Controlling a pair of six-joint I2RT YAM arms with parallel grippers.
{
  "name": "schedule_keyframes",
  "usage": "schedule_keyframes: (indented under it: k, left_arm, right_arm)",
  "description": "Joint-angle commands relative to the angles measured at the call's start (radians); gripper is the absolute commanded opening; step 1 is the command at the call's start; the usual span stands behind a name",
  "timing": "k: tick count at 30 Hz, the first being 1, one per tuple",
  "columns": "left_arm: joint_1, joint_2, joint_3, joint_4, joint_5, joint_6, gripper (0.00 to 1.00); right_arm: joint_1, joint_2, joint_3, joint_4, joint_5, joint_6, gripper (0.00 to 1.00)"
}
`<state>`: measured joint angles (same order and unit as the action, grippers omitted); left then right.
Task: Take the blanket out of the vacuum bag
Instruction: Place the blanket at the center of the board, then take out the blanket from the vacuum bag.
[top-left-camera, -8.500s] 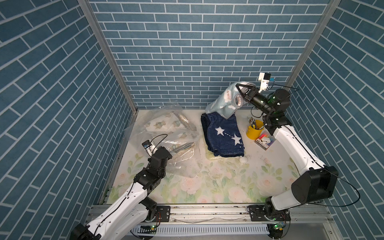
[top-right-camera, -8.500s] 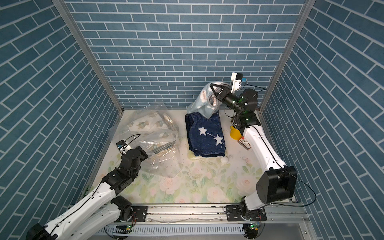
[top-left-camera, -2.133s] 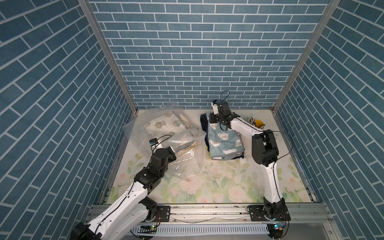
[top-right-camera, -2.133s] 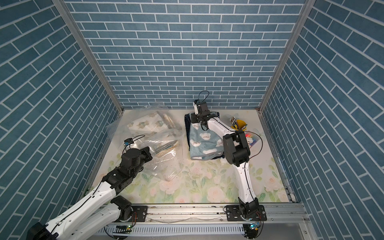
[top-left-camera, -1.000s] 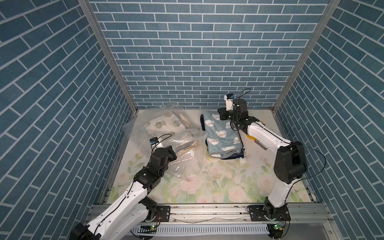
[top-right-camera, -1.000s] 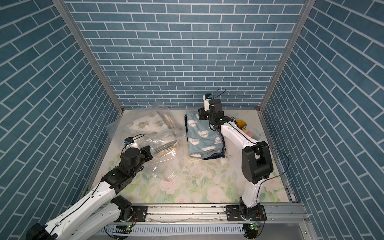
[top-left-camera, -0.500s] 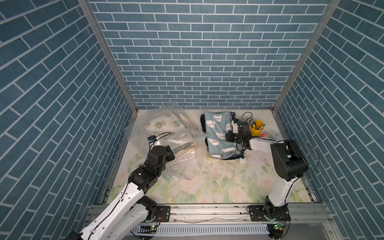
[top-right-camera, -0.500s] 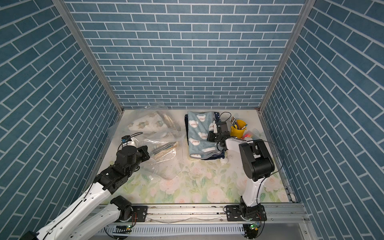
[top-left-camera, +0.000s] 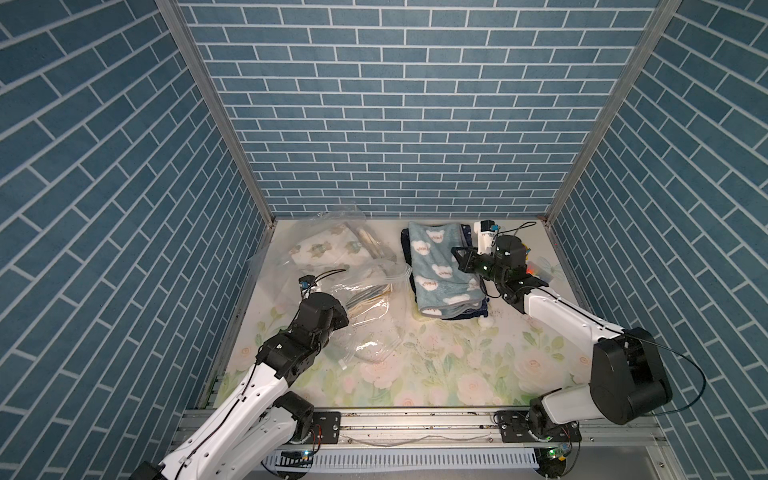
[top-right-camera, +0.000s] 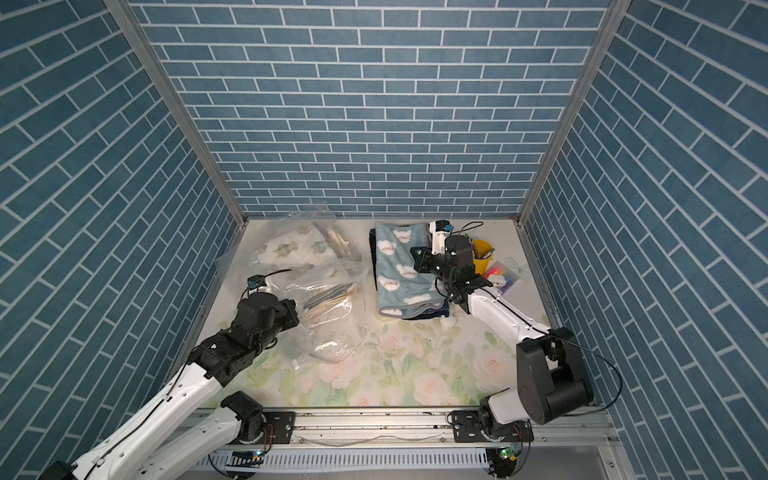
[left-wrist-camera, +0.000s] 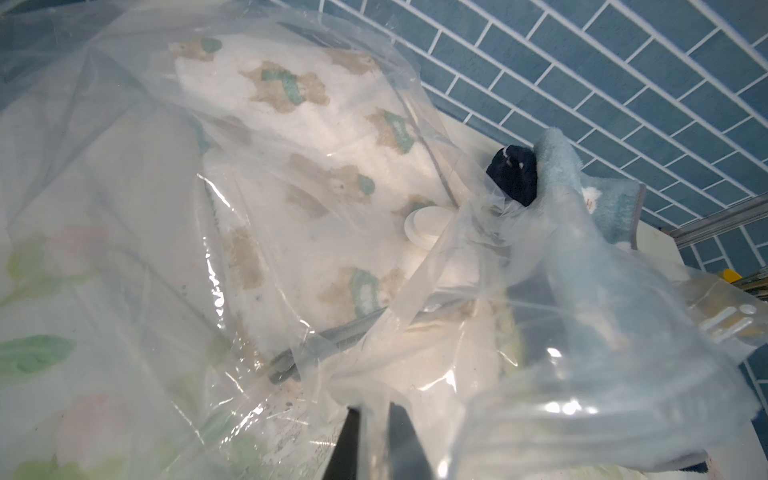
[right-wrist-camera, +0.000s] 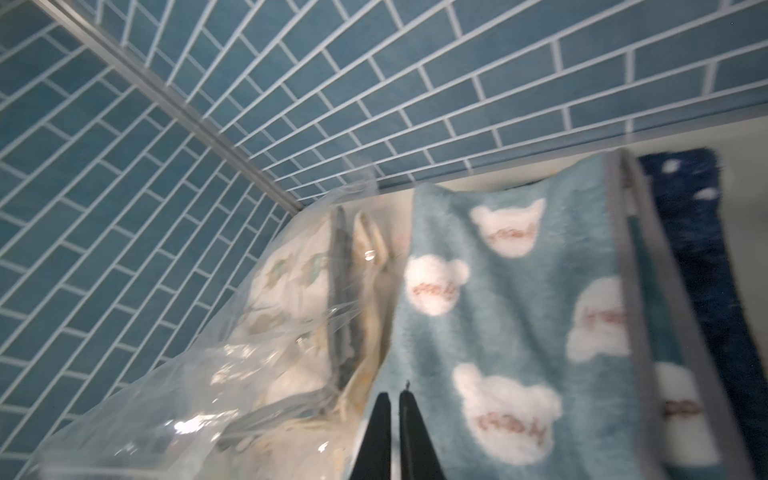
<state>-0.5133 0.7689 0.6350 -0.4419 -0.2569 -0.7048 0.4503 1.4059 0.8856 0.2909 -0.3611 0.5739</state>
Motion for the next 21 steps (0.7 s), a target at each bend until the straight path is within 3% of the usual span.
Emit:
schedule_keyframes:
  k: [1, 8, 11, 17, 19, 21]
  left_arm:
    - [-0.007, 0.014, 0.029, -0.067, -0.009, 0.007, 0.25]
    - [-0.051, 0.049, 0.032, -0.098, -0.045, 0.004, 0.47]
    - [-0.07, 0.062, 0.033, -0.098, -0.058, 0.005, 0.5]
    - [-0.132, 0.097, 0.077, -0.096, -0.086, 0.005, 0.08]
    - [-0.152, 0.103, 0.108, -0.104, -0.091, 0.008, 0.0]
    - [-0.178, 0.106, 0.134, -0.109, -0.098, 0.014, 0.0]
  right_arm:
    - [0.096, -0.052, -0.064, 0.042, -0.066, 0.067, 0.09]
    - [0.243, -0.202, -0.241, 0.129, -0.055, 0.165, 0.09]
    - [0.299, -0.243, -0.301, 0.172, -0.043, 0.203, 0.07]
    - [0.46, -0.175, -0.366, 0.312, -0.005, 0.287, 0.03]
    - [0.52, -0.137, -0.386, 0.414, 0.044, 0.336, 0.0]
    - [0.571, -0.098, -0.386, 0.5, 0.096, 0.372, 0.0]
